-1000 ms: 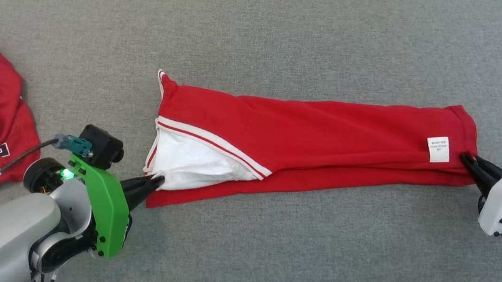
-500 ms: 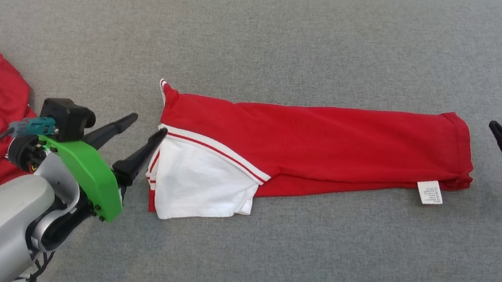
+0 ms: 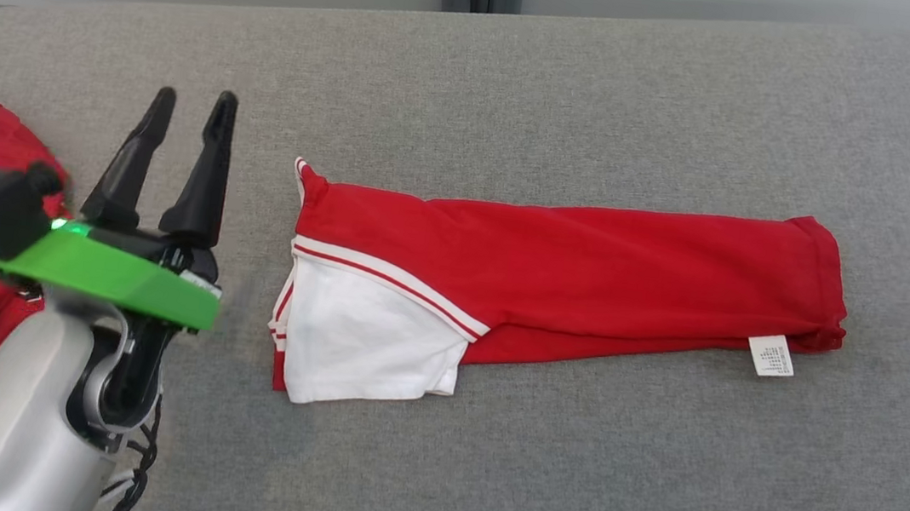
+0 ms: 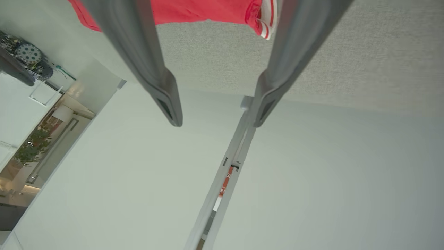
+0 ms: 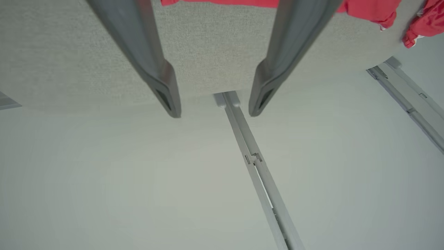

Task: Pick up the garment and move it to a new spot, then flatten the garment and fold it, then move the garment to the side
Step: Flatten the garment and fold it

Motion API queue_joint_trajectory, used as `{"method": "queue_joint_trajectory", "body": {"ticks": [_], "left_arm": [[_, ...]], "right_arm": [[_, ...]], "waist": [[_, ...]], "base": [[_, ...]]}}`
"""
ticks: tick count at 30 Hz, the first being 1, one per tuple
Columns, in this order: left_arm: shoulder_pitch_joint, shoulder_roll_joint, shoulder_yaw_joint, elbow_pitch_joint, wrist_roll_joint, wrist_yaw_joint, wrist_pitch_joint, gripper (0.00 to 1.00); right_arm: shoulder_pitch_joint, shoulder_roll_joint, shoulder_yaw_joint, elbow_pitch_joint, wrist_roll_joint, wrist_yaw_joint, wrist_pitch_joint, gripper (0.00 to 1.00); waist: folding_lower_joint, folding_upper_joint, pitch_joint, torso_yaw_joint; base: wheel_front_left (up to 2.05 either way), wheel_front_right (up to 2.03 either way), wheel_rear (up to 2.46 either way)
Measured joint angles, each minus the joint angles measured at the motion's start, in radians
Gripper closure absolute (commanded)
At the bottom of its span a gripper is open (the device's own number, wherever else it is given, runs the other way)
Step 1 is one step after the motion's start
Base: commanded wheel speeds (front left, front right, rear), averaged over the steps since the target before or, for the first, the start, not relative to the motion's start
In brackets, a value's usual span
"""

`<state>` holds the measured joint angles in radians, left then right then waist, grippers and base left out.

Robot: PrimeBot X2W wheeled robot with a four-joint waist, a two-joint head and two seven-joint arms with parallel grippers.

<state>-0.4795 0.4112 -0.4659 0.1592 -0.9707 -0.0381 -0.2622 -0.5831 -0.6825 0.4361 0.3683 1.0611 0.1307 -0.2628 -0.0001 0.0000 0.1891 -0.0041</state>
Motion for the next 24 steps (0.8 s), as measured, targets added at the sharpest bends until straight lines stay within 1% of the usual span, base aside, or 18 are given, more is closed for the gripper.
{"method": "queue_joint_trajectory", "body": {"ticks": [1,3,5,7,9,10,12,15,18,21,24], "left_arm": [[0.031,-0.02,0.047,0.003,0.06,-0.011,0.0,0.0],[0.075,-0.059,0.108,0.007,0.171,-0.03,0.0,0.0],[0.117,-0.122,0.157,0.006,0.259,-0.052,0.0,0.0],[0.148,-0.161,0.196,0.004,0.341,-0.066,0.0,0.0],[0.188,-0.211,0.249,0.001,0.425,-0.077,0.0,0.0],[0.201,-0.223,0.256,0.0,0.45,-0.08,0.0,0.0],[0.243,-0.27,0.289,-0.004,0.511,-0.086,0.0,0.0],[0.286,-0.307,0.327,-0.021,0.563,-0.09,0.0,0.0],[0.317,-0.325,0.346,-0.041,0.615,-0.091,0.0,0.0],[0.346,-0.336,0.355,-0.044,0.642,-0.091,0.0,0.0],[0.352,-0.34,0.34,-0.05,0.67,-0.091,0.0,0.0]], "right_arm": [[0.023,0.037,-0.052,-0.018,-0.055,0.0,0.0,0.0],[0.085,0.111,-0.125,-0.049,-0.157,0.0,0.0,0.0],[0.143,0.18,-0.186,-0.087,-0.248,0.0,0.0,0.0],[0.18,0.22,-0.232,-0.118,-0.322,0.0,0.0,0.0],[0.233,0.278,-0.291,-0.158,-0.394,0.0,0.0,0.0],[0.248,0.293,-0.305,-0.169,-0.414,0.0,0.0,0.0],[0.296,0.339,-0.337,-0.201,-0.472,0.0,0.0,0.0],[0.349,0.382,-0.345,-0.223,-0.525,0.0,0.0,0.0],[0.375,0.415,-0.347,-0.234,-0.545,0.0,0.0,0.0],[0.383,0.426,-0.345,-0.235,-0.557,0.0,0.0,0.0],[0.388,0.433,-0.338,-0.233,-0.563,0.0,0.0,0.0]], "waist": [[0.0,0.0,0.001,-0.001],[0.0,0.0,0.001,0.0],[0.0,0.0,0.0,0.003],[0.0,0.0,-0.001,0.006],[0.0,0.0,-0.006,0.011],[0.0,0.0,-0.007,0.012],[0.0,0.0,-0.013,0.013],[0.0,0.0,-0.021,0.012],[0.0,0.0,-0.03,0.009],[0.0,0.0,-0.038,0.003],[0.0,0.0001,-0.042,-0.001]], "base": [[0.0,0.0,0.0],[0.0,0.0,0.0],[0.0,0.0,0.0],[0.0,0.0,0.0],[0.0,0.0,0.0],[0.0,0.0,0.0],[0.0,0.0,0.0],[0.0,0.0,0.0],[0.0,0.0,0.0],[0.0,0.0,0.0],[0.0,0.0,0.0]]}}
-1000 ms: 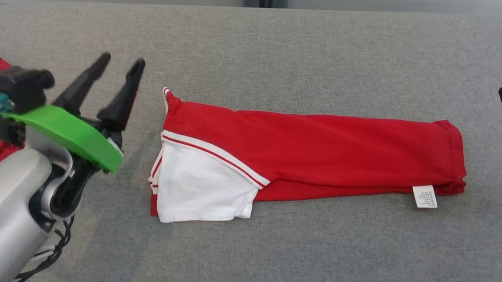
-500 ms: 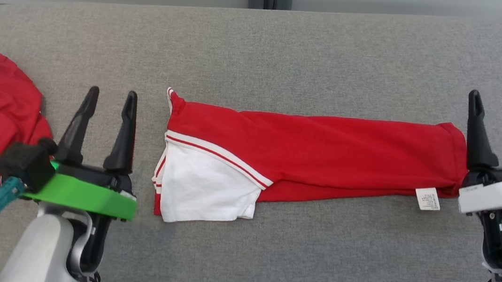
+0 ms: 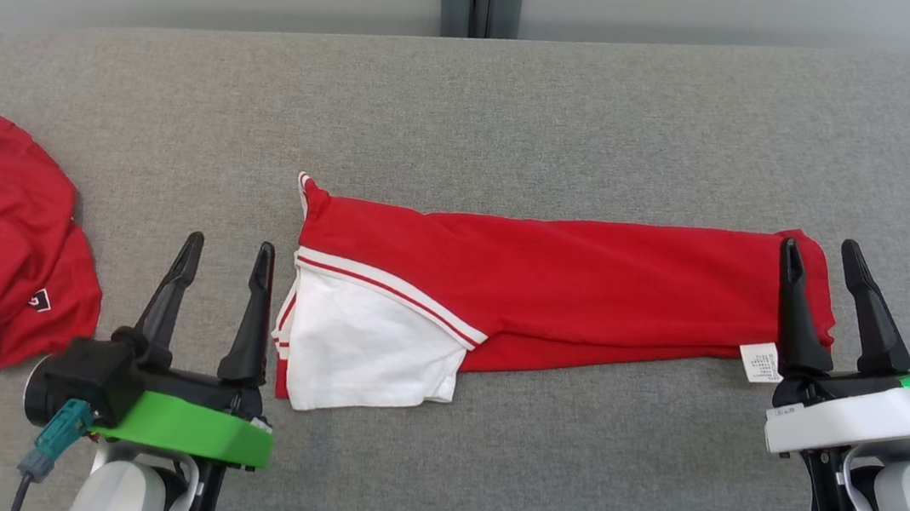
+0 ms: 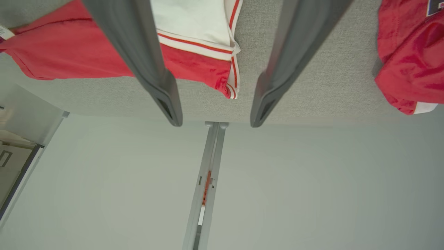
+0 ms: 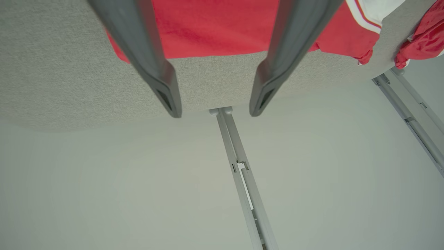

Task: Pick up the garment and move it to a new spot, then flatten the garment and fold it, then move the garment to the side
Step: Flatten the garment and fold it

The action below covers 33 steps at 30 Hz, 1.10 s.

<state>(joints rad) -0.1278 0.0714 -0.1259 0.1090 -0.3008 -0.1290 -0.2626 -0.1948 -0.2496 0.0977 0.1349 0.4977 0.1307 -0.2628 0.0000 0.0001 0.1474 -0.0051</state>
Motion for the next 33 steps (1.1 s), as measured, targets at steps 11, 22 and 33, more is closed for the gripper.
{"method": "queue_joint_trajectory", "body": {"ticks": [11,22,33], "left_arm": [[0.0,-0.007,-0.026,0.015,0.002,0.0,0.0,0.0],[-0.016,0.002,-0.066,0.038,-0.007,0.0,0.0,0.0],[-0.041,0.002,-0.101,0.051,-0.011,0.0,0.0,0.0]], "right_arm": [[-0.012,-0.002,0.004,0.037,-0.01,0.0,0.0,0.0],[-0.1,0.014,-0.12,0.374,-0.098,0.0,0.0,0.0],[-0.204,0.078,-0.305,0.65,-0.166,0.0,0.0,0.0]], "waist": [[0.0,0.0,0.007,0.011],[0.0,0.0,0.052,0.03],[0.0,0.0,0.088,0.067]], "base": [[0.0,0.0,0.0],[0.0,0.0,0.0],[0.0,0.0,0.0]]}}
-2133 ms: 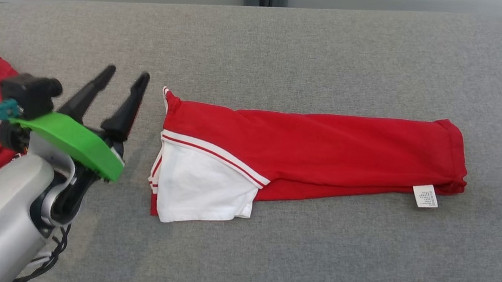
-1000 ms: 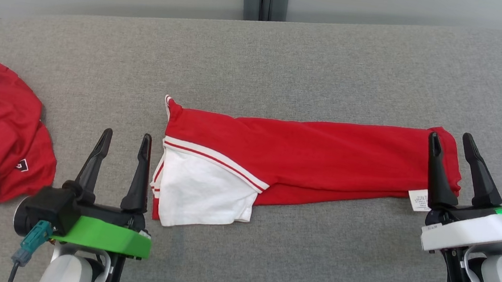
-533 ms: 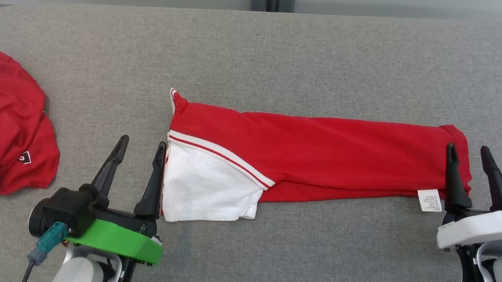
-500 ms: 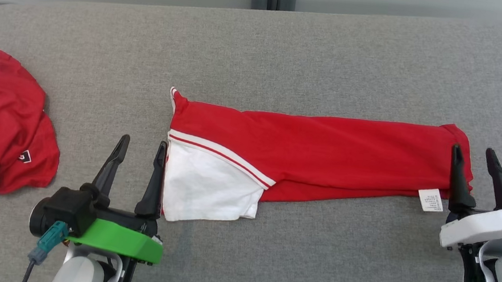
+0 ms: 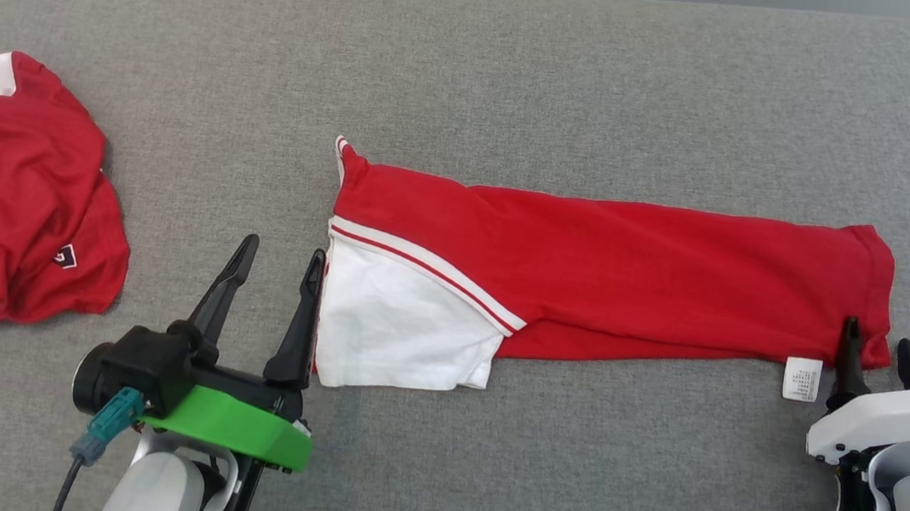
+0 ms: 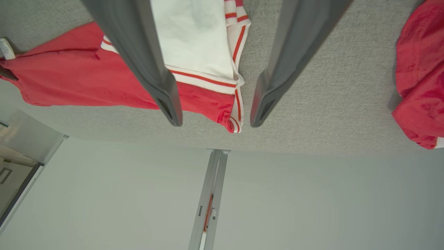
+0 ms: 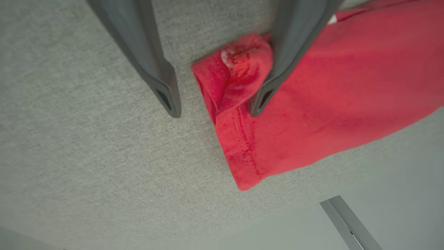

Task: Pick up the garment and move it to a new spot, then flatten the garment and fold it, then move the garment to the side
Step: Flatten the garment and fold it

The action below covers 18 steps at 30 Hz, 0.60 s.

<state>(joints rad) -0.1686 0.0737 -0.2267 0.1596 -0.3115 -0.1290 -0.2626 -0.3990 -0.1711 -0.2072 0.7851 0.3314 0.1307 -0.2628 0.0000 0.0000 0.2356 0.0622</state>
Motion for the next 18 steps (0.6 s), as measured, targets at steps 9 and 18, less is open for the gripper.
{"method": "queue_joint_trajectory", "body": {"ticks": [9,18], "left_arm": [[-0.002,0.001,0.006,0.011,-0.002,0.0,0.0,0.0],[-0.002,-0.001,0.009,0.015,-0.004,0.0,0.0,0.0]], "right_arm": [[-0.044,-0.011,0.036,0.094,0.061,0.001,-0.003,1.0],[-0.057,-0.114,-0.108,0.083,0.025,0.001,0.0,1.0]], "waist": [[0.0,0.0,-0.002,0.003],[0.0,0.0,-0.019,-0.01]], "base": [[0.0,0.0,0.0],[0.0,0.0,0.0]]}}
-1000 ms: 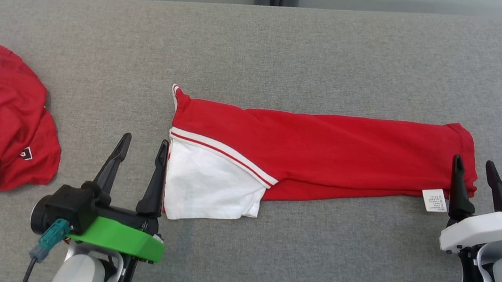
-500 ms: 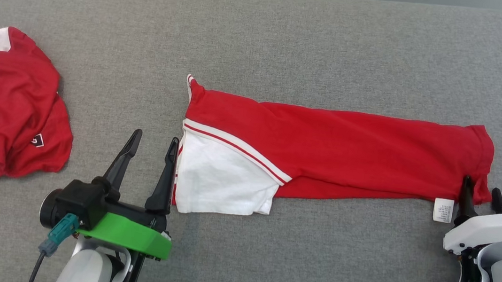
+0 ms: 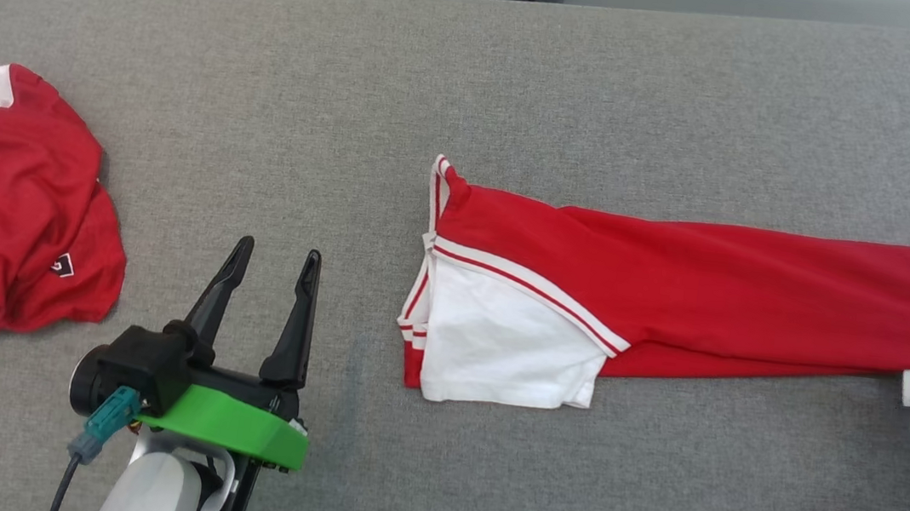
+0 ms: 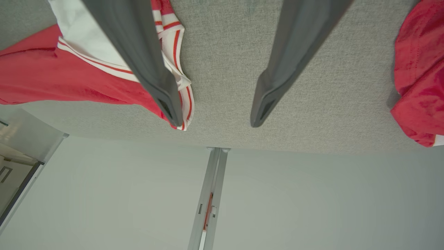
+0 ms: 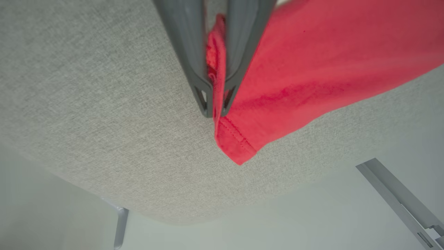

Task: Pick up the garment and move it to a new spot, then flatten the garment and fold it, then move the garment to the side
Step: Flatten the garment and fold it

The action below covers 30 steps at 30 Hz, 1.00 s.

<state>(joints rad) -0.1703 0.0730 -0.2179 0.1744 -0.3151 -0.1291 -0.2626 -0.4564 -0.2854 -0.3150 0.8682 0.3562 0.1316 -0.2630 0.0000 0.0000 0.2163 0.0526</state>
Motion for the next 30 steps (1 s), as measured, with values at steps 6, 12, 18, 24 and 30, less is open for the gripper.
{"method": "queue_joint_trajectory", "body": {"ticks": [6,12,18,24,30], "left_arm": [[0.002,-0.004,0.01,0.001,-0.01,0.0,0.0,0.0],[0.008,-0.009,0.013,0.003,-0.014,0.0,0.0,0.0],[0.016,-0.012,0.017,0.005,-0.014,0.0,0.0,0.0],[0.016,-0.014,0.012,0.008,-0.017,0.0,0.0,0.0],[0.017,-0.016,0.0,0.023,-0.026,0.0,0.0,0.0]], "right_arm": [[-0.012,0.01,0.006,-0.111,-0.054,0.0,0.0,1.0],[-0.021,0.11,0.162,-0.319,-0.016,-0.001,0.0,1.0],[-0.008,0.198,0.42,-0.484,0.052,-0.001,0.034,1.0],[0.042,0.229,0.593,-0.489,0.084,-0.001,0.059,1.0],[0.042,0.235,0.722,-0.374,0.159,-0.001,0.031,1.0]], "waist": [[0.0,0.0,-0.017,-0.005],[0.0,0.0,-0.036,-0.008],[0.0,0.0,-0.046,0.005],[0.0,0.0,-0.048,0.039],[0.0,0.0,-0.043,0.085]], "base": [[0.0,0.0,0.0],[0.0,0.0,0.0],[0.0,0.0,0.0],[0.0,0.0,0.0],[0.0,0.0,0.0]]}}
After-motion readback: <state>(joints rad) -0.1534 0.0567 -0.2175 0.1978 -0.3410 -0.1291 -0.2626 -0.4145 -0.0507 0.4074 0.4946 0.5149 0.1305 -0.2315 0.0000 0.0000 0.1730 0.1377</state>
